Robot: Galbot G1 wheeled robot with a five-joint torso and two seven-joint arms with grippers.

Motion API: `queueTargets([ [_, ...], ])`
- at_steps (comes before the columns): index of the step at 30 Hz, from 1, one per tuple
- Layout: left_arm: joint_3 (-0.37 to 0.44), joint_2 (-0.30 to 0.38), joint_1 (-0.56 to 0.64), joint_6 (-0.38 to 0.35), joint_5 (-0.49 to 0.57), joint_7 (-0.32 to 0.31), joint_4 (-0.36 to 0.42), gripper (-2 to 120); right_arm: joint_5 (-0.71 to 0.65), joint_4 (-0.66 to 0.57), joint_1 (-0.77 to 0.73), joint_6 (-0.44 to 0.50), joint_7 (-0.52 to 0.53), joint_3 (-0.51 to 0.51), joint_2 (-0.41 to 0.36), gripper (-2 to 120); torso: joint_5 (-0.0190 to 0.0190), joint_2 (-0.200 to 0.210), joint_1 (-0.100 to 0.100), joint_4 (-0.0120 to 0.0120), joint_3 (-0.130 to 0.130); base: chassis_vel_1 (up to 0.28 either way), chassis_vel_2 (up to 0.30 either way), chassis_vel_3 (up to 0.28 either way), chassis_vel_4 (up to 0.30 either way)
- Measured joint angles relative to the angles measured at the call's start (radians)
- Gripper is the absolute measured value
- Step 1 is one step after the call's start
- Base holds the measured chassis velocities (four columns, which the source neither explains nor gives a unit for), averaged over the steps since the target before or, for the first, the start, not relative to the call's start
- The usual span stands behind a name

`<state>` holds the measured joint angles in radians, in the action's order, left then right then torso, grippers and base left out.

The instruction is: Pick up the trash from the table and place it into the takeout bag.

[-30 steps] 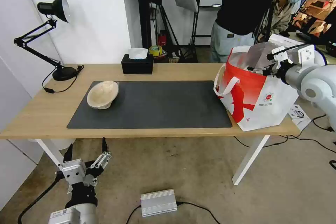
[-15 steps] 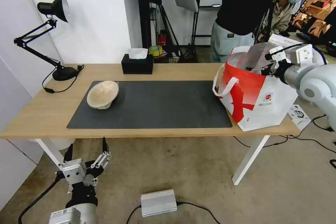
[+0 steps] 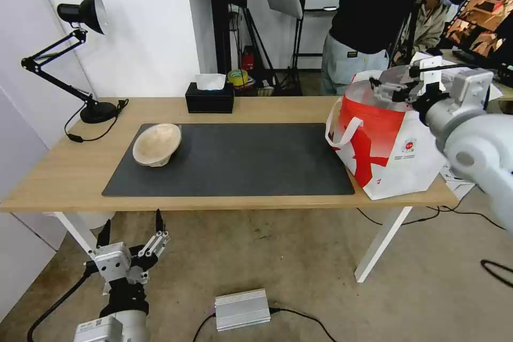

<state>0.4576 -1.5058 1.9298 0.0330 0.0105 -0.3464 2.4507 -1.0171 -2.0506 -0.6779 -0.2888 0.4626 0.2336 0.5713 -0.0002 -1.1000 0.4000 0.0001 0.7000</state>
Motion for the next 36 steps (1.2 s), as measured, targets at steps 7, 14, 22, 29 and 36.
queueTargets([
  [7, 0.003, -0.005, 0.008, 0.000, 0.000, 0.000, 0.007, 100, 0.091, -0.105, -0.155, 0.236, 0.045, 0.043, 0.047, 100, 0.0001, 0.000, 0.000, 0.0000, 0.000, 0.000, 0.000, 0.000, 0.000],
  [14, 0.003, -0.010, 0.015, 0.000, -0.001, 0.000, 0.017, 100, 0.199, -0.189, -0.290, 0.416, 0.058, 0.064, 0.090, 100, 0.0001, 0.000, 0.000, -0.0002, 0.000, 0.000, 0.000, 0.000, 0.000],
  [22, -0.001, -0.029, 0.024, -0.001, -0.008, 0.002, 0.022, 100, 0.456, -0.276, -0.462, 0.498, 0.168, -0.009, 0.170, 100, 0.0001, 0.000, 0.000, 0.0000, 0.000, 0.000, 0.000, 0.000, 0.000],
  [29, 0.010, -0.030, 0.027, 0.000, -0.007, 0.002, 0.033, 100, 0.582, -0.283, -0.593, 0.523, 0.175, -0.038, 0.204, 100, 0.0002, 0.000, 0.000, 0.0000, 0.000, 0.000, 0.000, 0.000, 0.000],
  [36, 0.010, -0.030, 0.028, 0.001, -0.005, 0.002, 0.036, 100, 0.763, -0.256, -0.721, 0.553, 0.190, -0.076, 0.253, 100, 0.0001, 0.000, 0.000, 0.0000, 0.000, 0.000, 0.000, 0.000, 0.000],
])
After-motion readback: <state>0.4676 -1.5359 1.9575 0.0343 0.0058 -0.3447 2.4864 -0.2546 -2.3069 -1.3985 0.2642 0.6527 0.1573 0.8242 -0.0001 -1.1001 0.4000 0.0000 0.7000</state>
